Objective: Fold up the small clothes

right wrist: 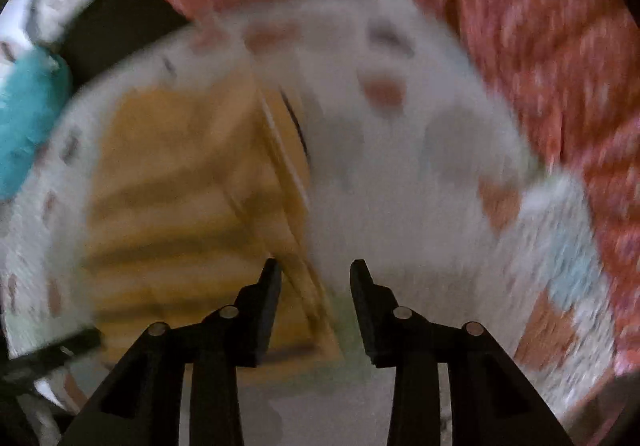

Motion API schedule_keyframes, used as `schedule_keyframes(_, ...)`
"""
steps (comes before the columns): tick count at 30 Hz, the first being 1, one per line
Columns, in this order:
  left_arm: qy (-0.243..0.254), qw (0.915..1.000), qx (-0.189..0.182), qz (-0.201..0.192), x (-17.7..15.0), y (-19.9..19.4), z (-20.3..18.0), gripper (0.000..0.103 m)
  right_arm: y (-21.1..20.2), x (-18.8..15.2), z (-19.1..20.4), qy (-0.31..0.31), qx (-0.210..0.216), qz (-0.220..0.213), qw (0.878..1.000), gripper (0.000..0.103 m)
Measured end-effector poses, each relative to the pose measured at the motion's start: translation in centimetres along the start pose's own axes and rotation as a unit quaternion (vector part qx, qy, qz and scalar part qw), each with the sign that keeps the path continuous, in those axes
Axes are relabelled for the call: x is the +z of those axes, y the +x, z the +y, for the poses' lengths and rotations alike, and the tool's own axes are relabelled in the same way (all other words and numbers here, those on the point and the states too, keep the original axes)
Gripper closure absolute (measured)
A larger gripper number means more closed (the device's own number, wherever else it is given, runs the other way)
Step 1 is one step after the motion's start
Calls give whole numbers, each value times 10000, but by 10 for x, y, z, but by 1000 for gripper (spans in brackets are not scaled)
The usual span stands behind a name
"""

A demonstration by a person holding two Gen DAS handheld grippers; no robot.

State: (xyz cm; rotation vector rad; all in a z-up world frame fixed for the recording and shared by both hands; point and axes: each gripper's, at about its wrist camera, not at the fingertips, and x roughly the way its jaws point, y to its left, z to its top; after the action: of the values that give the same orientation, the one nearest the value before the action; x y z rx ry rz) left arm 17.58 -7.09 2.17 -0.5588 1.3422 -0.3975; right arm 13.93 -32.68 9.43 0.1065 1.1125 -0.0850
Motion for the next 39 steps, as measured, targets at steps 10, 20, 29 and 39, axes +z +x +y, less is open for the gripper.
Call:
schedule_keyframes(10, -166, 9998, 10, 78, 9, 13, 2, 58, 69, 46, 32, 68, 1074, 244, 9939, 69)
schedule_keyframes(20, -293, 9988, -335, -216, 56, 12, 3, 42, 53, 32, -32, 700, 850, -405, 9931, 28)
schedule_keyframes(29, -550, 9910, -1186, -276, 119, 58, -2, 20, 110, 51, -43, 1238, 2090, 268, 9697, 25)
schedule_keyframes(39, -284, 9928, -1027, -542, 129, 26, -27, 61, 112, 52, -14, 1734, 3343, 434, 9254, 64)
